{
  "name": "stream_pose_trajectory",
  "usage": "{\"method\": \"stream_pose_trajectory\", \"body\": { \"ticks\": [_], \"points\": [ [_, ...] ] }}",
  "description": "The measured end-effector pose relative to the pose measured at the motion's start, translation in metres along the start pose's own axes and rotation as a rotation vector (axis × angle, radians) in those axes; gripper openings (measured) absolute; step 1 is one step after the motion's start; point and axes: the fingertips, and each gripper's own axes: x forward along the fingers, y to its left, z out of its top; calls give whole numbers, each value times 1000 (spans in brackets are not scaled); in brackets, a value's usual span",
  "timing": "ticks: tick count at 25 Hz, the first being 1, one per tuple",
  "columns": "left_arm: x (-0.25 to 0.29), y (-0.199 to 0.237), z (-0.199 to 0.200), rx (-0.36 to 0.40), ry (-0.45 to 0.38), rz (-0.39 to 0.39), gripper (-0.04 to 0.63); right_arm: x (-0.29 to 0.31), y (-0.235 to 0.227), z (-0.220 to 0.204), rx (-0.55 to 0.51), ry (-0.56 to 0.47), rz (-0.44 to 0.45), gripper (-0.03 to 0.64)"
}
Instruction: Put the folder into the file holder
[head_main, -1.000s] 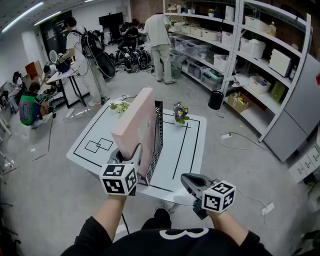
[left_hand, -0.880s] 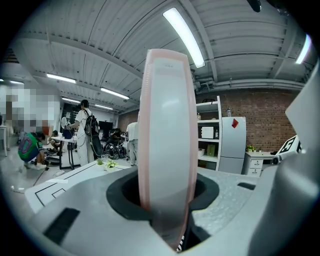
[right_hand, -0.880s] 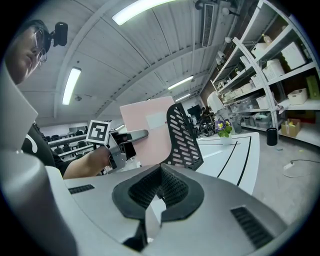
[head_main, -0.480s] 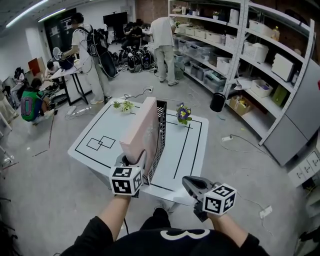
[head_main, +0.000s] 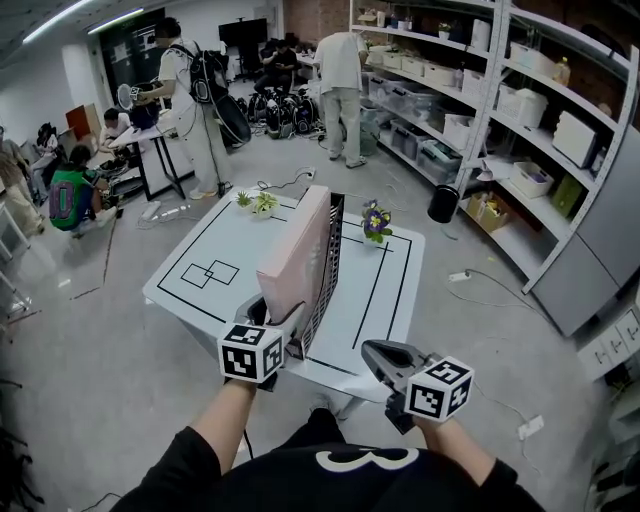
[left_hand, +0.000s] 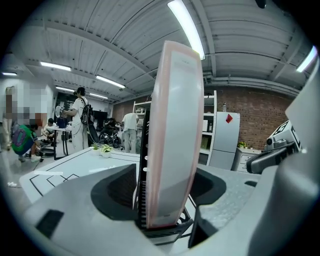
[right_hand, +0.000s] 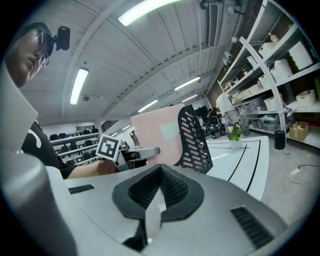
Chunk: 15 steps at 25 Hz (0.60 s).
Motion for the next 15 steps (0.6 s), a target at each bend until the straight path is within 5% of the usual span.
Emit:
{"method": "stream_pose_trajectory", "body": {
  "ticks": [9,15],
  "points": [
    [-44,-13,-22,-50,36,-36,299,-6,20,10,-23,-50,48,5],
    [-85,-57,-7,-151,13,-167,281,-12,46,27,-20,-82,91,5]
  ]
}}
